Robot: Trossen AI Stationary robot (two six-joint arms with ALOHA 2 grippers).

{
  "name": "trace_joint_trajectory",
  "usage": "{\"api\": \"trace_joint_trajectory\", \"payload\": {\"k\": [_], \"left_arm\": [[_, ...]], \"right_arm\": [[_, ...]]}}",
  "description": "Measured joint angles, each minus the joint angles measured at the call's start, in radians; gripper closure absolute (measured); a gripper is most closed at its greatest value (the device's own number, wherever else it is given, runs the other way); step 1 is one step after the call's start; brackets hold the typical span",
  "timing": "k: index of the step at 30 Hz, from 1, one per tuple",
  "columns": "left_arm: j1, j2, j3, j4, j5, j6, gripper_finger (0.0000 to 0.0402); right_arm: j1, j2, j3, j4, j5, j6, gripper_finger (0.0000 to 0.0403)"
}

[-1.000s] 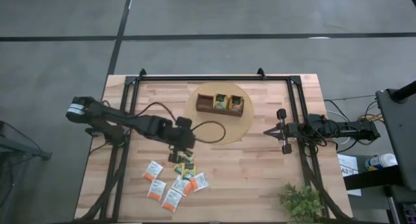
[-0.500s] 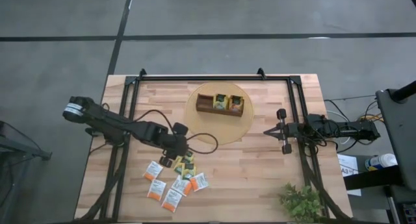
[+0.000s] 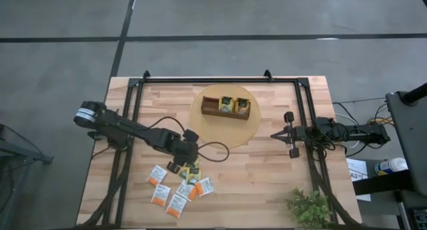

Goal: Pick & Place Tea
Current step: Put the top green tea bag into the middle section of wooden organizer

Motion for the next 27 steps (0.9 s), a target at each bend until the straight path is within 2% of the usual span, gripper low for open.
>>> {"api": "trace_joint_trajectory", "payload": {"k": [11, 27], "left_arm": [[0.022, 0.134, 0.05, -0.006, 0.02, 0.011, 0.0204], [0.053, 0.214, 0.048, 0.024, 0.021, 0.011, 0.0206]], "right_arm": [[0.0, 0.0, 0.0, 0.0, 0.0, 0.0, 0.0394], [0.0, 0.0, 0.0, 0.0, 0.0, 0.0, 0.0394]]}}
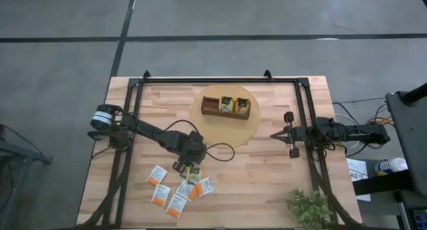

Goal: Pick & Place Tea
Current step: Put the top green tea bag into the middle section of wooden organizer

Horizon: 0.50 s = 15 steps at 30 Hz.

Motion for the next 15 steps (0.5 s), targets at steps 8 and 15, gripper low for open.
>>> {"api": "trace_joint_trajectory", "payload": {"k": [8, 15], "left_arm": [[0.006, 0.003, 0.0, 0.005, 0.003, -0.001, 0.0321], [0.008, 0.003, -0.002, 0.009, -0.001, 0.0, 0.0397]], "right_arm": [[0.0, 0.0, 0.0, 0.0, 0.0, 0.0, 0.0394], [0.0, 0.0, 0.0, 0.0, 0.0, 0.0, 0.0394]]}}
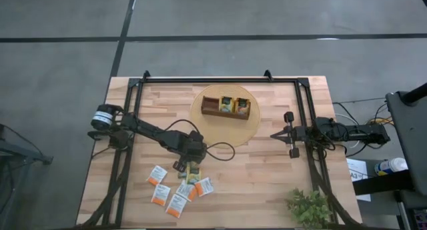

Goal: Pick & Place Tea
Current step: Put the top green tea bag into the middle section of wooden organizer

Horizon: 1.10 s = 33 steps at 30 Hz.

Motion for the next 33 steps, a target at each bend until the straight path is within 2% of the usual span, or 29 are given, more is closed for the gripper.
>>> {"api": "trace_joint_trajectory", "payload": {"k": [4, 8, 15, 22, 33], "left_arm": [[0.001, -0.01, 0.002, -0.017, -0.091, 0.003, 0.04], [0.017, -0.045, 0.055, -0.052, -0.149, -0.001, 0.0401], [0.054, -0.063, 0.156, -0.062, -0.371, 0.028, 0.0401], [0.117, -0.059, 0.236, 0.018, -0.4, 0.064, 0.0401], [0.217, -0.059, 0.347, 0.019, -0.447, 0.166, 0.0401]], "right_arm": [[0.0, 0.0, 0.0, 0.0, 0.0, 0.0, 0.0394], [0.0, 0.0, 0.0, 0.0, 0.0, 0.0, 0.0394], [0.0, 0.0, 0.0, 0.0, 0.0, 0.0, 0.0394], [0.0, 0.0, 0.0, 0.0, 0.0, 0.0, 0.0394], [0.0, 0.0, 0.0, 0.0, 0.0, 0.0, 0.0394]]}}
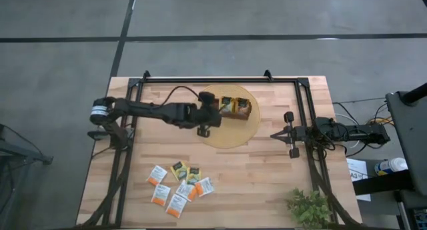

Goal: Pick & Place Tea
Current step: Put the top green tea bag into the middle section of wooden organizer

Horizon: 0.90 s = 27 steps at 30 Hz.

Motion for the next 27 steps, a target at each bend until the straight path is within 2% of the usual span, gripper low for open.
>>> {"api": "trace_joint_trajectory", "payload": {"k": [7, 15, 27], "left_arm": [[0.048, 0.015, 0.051, 0.026, -0.002, 0.025, 0.0401], [0.09, 0.116, 0.161, 0.031, -0.003, 0.039, 0.0401], [0.1, 0.301, 0.27, 0.085, -0.158, -0.008, 0.0401]], "right_arm": [[0.0, 0.0, 0.0, 0.0, 0.0, 0.0, 0.0394], [0.0, 0.0, 0.0, 0.0, 0.0, 0.0, 0.0394], [0.0, 0.0, 0.0, 0.0, 0.0, 0.0, 0.0394]]}}
